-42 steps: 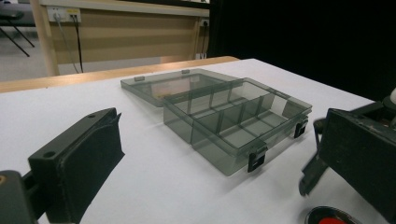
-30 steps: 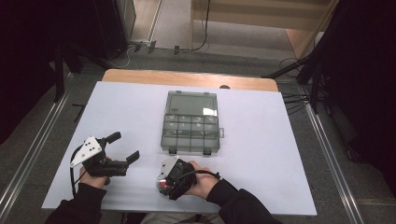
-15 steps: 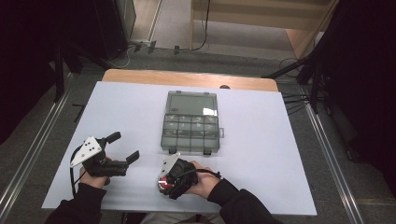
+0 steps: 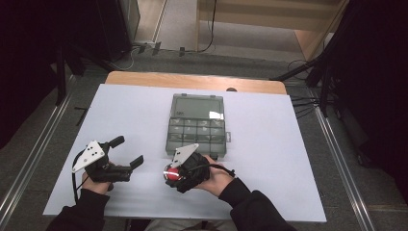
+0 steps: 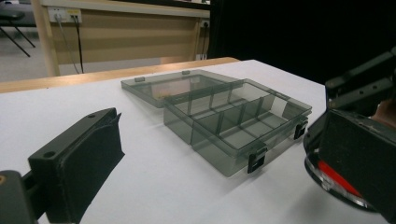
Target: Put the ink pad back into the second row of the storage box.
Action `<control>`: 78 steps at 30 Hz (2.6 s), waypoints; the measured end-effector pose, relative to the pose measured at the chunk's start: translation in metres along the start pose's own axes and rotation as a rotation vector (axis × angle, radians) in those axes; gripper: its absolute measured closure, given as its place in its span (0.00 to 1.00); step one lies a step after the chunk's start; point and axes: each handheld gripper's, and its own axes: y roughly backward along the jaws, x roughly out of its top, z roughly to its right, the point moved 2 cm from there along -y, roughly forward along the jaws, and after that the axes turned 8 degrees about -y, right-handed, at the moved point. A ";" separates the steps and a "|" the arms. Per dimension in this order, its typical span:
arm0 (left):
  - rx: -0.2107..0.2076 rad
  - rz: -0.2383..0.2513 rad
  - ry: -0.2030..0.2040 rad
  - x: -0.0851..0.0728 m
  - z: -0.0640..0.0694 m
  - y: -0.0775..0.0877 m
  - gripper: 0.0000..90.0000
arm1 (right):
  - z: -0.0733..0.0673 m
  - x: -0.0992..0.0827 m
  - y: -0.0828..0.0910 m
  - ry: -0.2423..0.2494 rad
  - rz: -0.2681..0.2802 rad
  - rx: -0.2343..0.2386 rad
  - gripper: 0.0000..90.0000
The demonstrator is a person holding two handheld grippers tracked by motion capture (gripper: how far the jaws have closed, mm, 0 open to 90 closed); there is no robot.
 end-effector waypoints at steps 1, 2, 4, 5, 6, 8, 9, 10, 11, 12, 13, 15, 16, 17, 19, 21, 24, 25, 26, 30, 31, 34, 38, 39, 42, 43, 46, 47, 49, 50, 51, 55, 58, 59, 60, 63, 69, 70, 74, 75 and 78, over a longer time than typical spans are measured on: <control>0.000 -0.001 0.000 0.000 0.000 0.000 0.00 | 0.002 0.001 0.002 -0.003 0.006 -0.005 0.34; 0.000 -0.001 0.000 0.000 0.000 0.000 0.00 | 0.004 0.004 0.006 -0.008 0.016 -0.013 0.34; 0.000 -0.001 0.000 0.000 0.000 0.000 0.00 | 0.006 0.005 0.008 -0.011 0.022 -0.021 0.34; 0.001 -0.001 0.001 0.000 0.000 0.000 0.00 | 0.008 0.005 0.010 -0.022 0.027 -0.030 0.34; 0.001 -0.001 0.002 0.000 0.000 0.000 0.00 | 0.010 0.006 0.011 -0.027 0.030 -0.034 0.34; 0.002 0.000 0.002 0.000 0.000 0.000 0.00 | 0.014 0.008 0.015 -0.048 0.039 -0.052 0.34; 0.002 -0.001 0.002 0.000 0.000 0.000 0.00 | 0.014 0.008 0.015 -0.048 0.039 -0.052 0.34; 0.001 -0.001 0.002 0.000 0.000 0.000 0.00 | 0.016 0.008 0.015 -0.051 0.045 -0.061 0.34; 0.001 -0.001 0.002 0.000 0.000 0.000 0.00 | 0.018 0.008 0.016 -0.061 0.046 -0.067 0.34; 0.001 -0.001 0.002 0.000 0.000 0.000 0.00 | 0.020 0.008 0.016 -0.070 0.052 -0.069 0.34; 0.002 -0.001 0.002 0.000 0.000 0.000 0.00 | 0.021 0.008 0.017 -0.084 0.052 -0.071 0.34; 0.003 0.000 0.001 0.000 0.000 0.000 0.00 | 0.025 0.007 0.018 -0.095 0.058 -0.082 0.34; 0.003 0.001 0.001 0.000 0.000 0.000 0.00 | 0.027 0.007 0.019 -0.099 0.060 -0.087 0.34; 0.003 0.001 0.002 0.000 0.000 0.000 0.00 | 0.029 0.007 0.020 -0.113 0.060 -0.093 0.34; 0.002 0.000 0.002 0.000 0.000 0.000 0.00 | 0.033 0.006 0.021 -0.127 0.064 -0.104 0.34; 0.001 -0.001 0.003 0.000 0.000 0.000 0.00 | 0.038 0.005 0.022 -0.144 0.071 -0.111 0.34; 0.001 -0.002 0.004 0.000 0.000 0.000 0.00 | 0.044 0.005 0.024 -0.153 0.074 -0.127 0.34; 0.001 -0.002 0.004 0.000 0.000 0.000 0.00 | 0.046 0.005 0.025 -0.159 0.073 -0.133 0.34; 0.001 -0.002 0.004 0.000 0.000 0.000 0.00 | 0.048 0.004 0.026 -0.164 0.073 -0.138 0.34; 0.000 0.000 0.004 0.000 0.000 0.000 0.00 | 0.056 0.002 0.028 -0.190 0.071 -0.161 0.34; -0.002 -0.002 0.005 0.000 0.000 0.000 0.00 | 0.059 0.001 0.028 -0.206 0.064 -0.188 0.34; -0.003 -0.001 0.006 0.000 0.000 0.000 0.00 | 0.062 0.000 0.029 -0.227 0.059 -0.210 0.34; -0.002 0.001 0.006 0.000 0.000 0.000 0.00 | 0.070 -0.003 0.029 -0.270 0.041 -0.248 0.34; -0.002 0.000 0.007 0.000 0.000 0.000 0.00 | 0.074 -0.005 0.030 -0.291 0.033 -0.263 0.34; 0.000 -0.002 0.006 0.000 0.000 0.000 0.00 | 0.080 -0.008 0.032 -0.317 0.032 -0.279 0.34; 0.000 -0.002 0.006 0.000 0.000 0.000 0.00 | 0.080 -0.008 0.032 -0.317 0.032 -0.279 0.34; 0.000 -0.004 0.005 0.000 0.000 0.000 0.00 | 0.087 -0.011 0.034 -0.350 0.037 -0.290 0.34; 0.001 -0.005 0.005 0.000 0.000 0.000 0.00 | 0.089 -0.012 0.035 -0.355 0.036 -0.296 0.34; 0.000 -0.006 0.005 0.000 0.000 0.000 0.00 | 0.093 -0.015 0.035 -0.365 0.031 -0.303 0.34; 0.000 -0.006 0.004 0.000 0.000 0.000 0.00 | 0.094 -0.016 0.035 -0.368 0.026 -0.305 0.34; 0.001 -0.006 0.005 0.000 0.000 0.000 0.00 | 0.096 -0.017 0.035 -0.375 0.025 -0.311 0.34; 0.002 -0.010 0.004 -0.001 0.000 0.000 0.00 | 0.100 -0.023 0.038 -0.404 0.018 -0.323 0.34; 0.002 -0.010 0.004 -0.001 0.000 0.000 0.00 | 0.103 -0.026 0.041 -0.416 0.014 -0.331 0.34; 0.002 -0.010 0.004 -0.001 0.000 0.000 0.00 | 0.104 -0.027 0.042 -0.428 0.012 -0.325 0.34; 0.002 -0.010 0.004 -0.001 0.000 0.000 0.00 | 0.104 -0.027 0.042 -0.428 0.012 -0.325 0.34; 0.002 -0.011 0.005 -0.001 0.000 0.000 0.00 | 0.105 -0.031 0.046 -0.445 0.041 -0.290 0.17; 0.002 -0.012 0.004 -0.001 0.000 0.000 0.00 | 0.108 -0.038 0.054 -0.466 0.069 -0.320 0.00; 0.002 -0.011 0.004 -0.001 0.000 0.000 0.00 | 0.108 -0.039 0.055 -0.470 0.074 -0.325 0.00; 0.002 -0.012 0.004 -0.001 0.000 0.000 0.00 | 0.110 -0.046 0.063 -0.491 0.108 -0.319 0.00; 0.002 -0.012 0.004 -0.001 0.000 0.000 0.00 | 0.110 -0.048 0.068 -0.506 0.121 -0.341 0.00; 0.002 -0.012 0.004 -0.001 0.000 0.000 0.00 | 0.110 -0.049 0.073 -0.516 0.140 -0.348 0.00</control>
